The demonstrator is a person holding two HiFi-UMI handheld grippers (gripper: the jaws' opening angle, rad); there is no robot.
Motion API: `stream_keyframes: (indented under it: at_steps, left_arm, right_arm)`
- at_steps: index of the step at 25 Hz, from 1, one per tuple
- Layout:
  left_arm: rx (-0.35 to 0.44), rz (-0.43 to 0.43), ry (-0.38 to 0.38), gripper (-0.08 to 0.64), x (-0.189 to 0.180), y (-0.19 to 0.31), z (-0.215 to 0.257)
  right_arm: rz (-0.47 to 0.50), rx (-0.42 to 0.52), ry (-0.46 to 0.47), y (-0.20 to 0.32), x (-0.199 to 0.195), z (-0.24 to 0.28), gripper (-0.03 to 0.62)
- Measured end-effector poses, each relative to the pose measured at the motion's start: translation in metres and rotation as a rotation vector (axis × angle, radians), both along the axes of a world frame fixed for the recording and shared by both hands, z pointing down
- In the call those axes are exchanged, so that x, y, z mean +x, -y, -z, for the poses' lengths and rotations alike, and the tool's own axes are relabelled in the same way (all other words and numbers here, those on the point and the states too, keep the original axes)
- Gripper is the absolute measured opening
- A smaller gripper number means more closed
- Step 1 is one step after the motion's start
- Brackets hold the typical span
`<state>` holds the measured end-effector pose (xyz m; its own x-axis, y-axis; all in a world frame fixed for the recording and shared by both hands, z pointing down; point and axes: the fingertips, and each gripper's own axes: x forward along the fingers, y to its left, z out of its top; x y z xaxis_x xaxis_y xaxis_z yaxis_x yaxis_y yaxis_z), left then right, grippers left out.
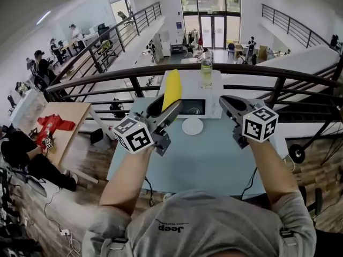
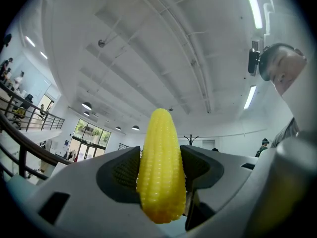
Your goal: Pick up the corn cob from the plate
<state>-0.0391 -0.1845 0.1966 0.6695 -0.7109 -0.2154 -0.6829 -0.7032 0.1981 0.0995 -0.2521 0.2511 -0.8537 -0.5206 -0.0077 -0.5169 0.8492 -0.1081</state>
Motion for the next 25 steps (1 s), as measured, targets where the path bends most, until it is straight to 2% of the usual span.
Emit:
stream_keyframes:
  at_steps: [4, 8, 12, 19, 25]
  left_arm:
    - [0.008, -0.017, 0.005, 0.267, 0.002, -0.011, 0.000]
    - [0.030, -0.048, -0.015, 0.267, -0.013, -0.025, 0.003]
    - [0.041, -0.088, -0.028, 0.267, -0.045, -0.045, 0.003]
    - [0.006, -0.157, -0.006, 0.267, -0.116, -0.084, -0.016]
    - [-0.023, -0.224, -0.004, 0.267, -0.151, -0.108, -0.049]
  right_arm:
    - [0.012, -0.015, 0.005, -0.010, -0.009, -0.008, 0.015]
    - [-0.011, -0.021, 0.008, -0.023, -0.020, -0.013, 0.015]
    - [-0.048, -0.032, 0.025, -0.039, -0.046, -0.014, 0.015]
    - [-0.094, -0.049, 0.021, -0.080, -0.117, -0.024, 0.015]
    - [-0.140, -0.072, 0.013, -0.109, -0.149, -0.046, 0.015]
